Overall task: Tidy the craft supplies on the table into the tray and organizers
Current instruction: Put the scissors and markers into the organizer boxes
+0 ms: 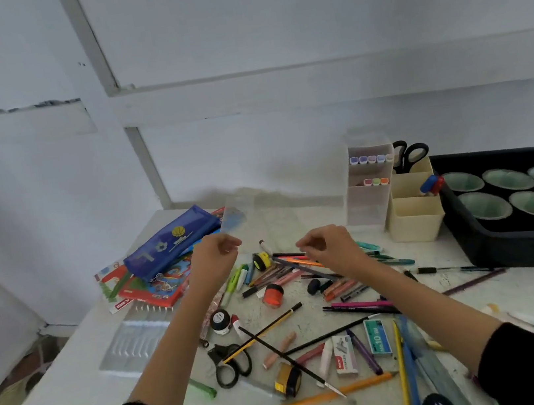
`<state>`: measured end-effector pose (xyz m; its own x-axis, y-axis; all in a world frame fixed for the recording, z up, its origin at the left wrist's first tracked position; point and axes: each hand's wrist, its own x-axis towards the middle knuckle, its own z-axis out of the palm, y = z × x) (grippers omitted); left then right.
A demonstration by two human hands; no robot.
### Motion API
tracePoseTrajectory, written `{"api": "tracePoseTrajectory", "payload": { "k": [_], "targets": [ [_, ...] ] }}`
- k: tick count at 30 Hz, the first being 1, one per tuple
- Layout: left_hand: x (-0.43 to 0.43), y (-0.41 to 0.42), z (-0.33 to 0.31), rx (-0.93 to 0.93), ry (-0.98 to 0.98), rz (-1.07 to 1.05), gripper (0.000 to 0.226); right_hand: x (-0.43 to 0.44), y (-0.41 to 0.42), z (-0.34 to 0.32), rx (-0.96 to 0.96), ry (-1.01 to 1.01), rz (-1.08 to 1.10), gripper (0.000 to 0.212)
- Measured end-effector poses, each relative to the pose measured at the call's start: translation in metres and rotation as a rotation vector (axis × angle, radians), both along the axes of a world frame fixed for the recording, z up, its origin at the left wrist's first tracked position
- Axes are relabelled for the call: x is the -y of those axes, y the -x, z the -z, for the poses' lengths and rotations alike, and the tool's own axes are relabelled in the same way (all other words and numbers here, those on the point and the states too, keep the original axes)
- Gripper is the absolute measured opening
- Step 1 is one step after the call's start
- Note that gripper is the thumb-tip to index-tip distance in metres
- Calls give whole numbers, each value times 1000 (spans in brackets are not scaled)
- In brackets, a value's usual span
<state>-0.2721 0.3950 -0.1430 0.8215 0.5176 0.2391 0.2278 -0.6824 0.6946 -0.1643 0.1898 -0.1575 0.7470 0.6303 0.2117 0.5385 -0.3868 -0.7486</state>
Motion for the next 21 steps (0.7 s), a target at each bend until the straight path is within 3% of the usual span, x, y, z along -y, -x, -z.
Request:
{"api": "tracePoseTrajectory", "payload": {
  "k": [5,9,11,15,21],
  "targets": [
    [-17,24,22,-72,49,-88,5,-31,5,23,56,260,-161,21],
    [-25,34,37,-85,40,-100,13,-41,0,40,454,706,-202,28],
    [-30,36,44,-80,47,-116,11,-40,-2,47,633,816,-180,30],
    [-31,35,50,-63,30,-131,14,-39,-4,54,723,862,-165,24],
    [-18,24,47,13,-117,-55,12,-34,-9,46,662,811,-228,20]
  ]
}}
